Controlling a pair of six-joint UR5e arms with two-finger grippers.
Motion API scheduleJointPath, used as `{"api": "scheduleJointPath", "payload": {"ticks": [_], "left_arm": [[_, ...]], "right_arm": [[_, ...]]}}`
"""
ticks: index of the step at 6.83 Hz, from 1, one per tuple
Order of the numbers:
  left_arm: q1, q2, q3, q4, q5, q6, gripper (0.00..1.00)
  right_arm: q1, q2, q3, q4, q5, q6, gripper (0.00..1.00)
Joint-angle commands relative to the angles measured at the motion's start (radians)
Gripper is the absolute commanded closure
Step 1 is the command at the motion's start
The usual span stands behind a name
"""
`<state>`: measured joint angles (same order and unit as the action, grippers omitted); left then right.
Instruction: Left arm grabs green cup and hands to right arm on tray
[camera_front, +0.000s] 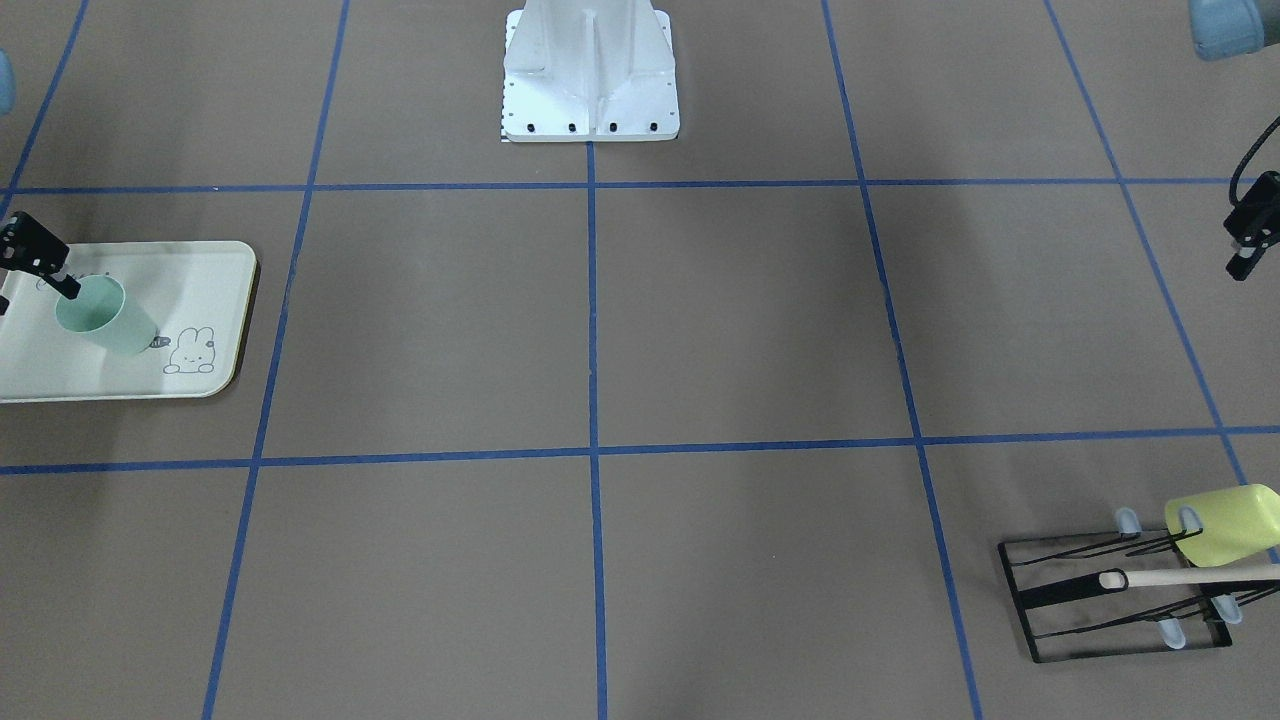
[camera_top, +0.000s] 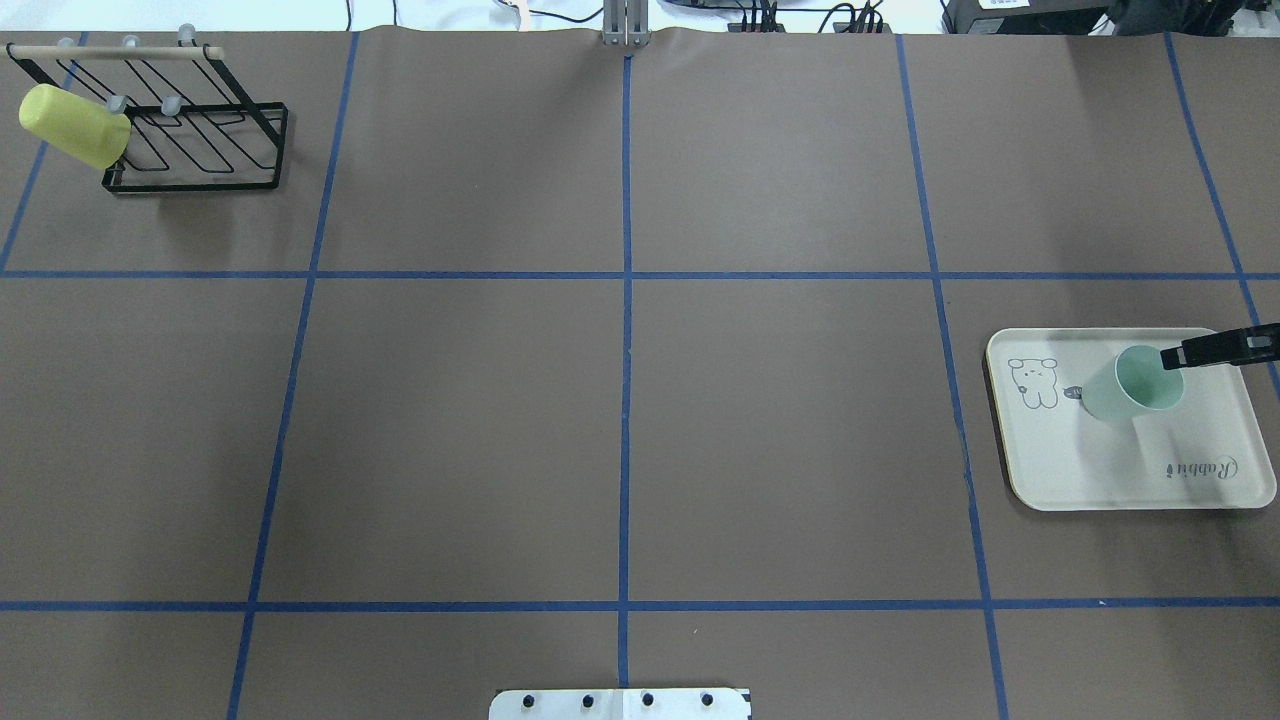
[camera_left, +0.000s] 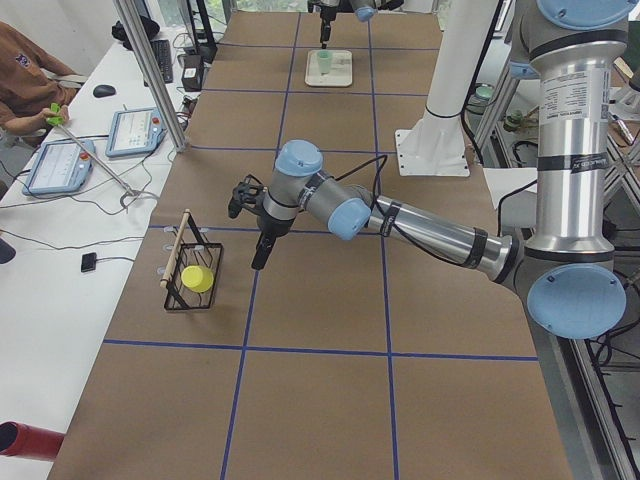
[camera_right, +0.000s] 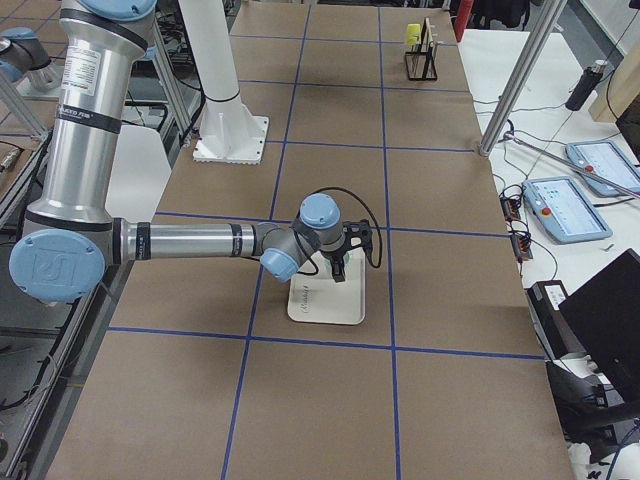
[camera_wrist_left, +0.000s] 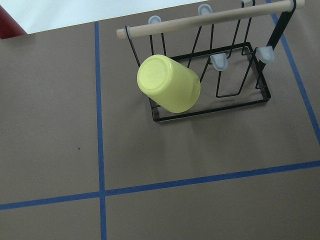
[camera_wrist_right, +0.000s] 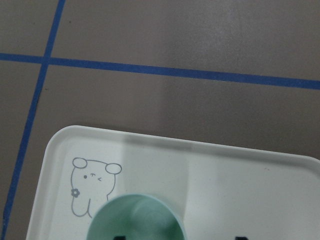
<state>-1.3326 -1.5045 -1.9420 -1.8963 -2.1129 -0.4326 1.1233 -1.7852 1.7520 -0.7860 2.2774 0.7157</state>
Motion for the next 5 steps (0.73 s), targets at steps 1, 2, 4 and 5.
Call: {"api": "scheduleJointPath", "payload": {"ticks": [1,2,4,5], "left_arm": [[0.001,-0.005,-0.002,0.040,-0.002,0.002,0.00],[0.001,-0.003,-0.006,0.087,-0.004,0.049,0.00],[-0.008,0.007,-0.014,0.222,-0.002,0.255,0.00],[-0.010,0.016,-0.009,0.296,-0.002,0.353,0.00]], "right_arm": [[0.061,0.061,0.088,-0.225,0.045,-0.027,0.00],[0.111,0.126,0.142,-0.457,0.045,-0.142,0.00],[0.260,0.287,0.164,-0.933,0.045,-0.525,0.00],[0.320,0.358,0.152,-1.134,0.044,-0.729,0.00]]}}
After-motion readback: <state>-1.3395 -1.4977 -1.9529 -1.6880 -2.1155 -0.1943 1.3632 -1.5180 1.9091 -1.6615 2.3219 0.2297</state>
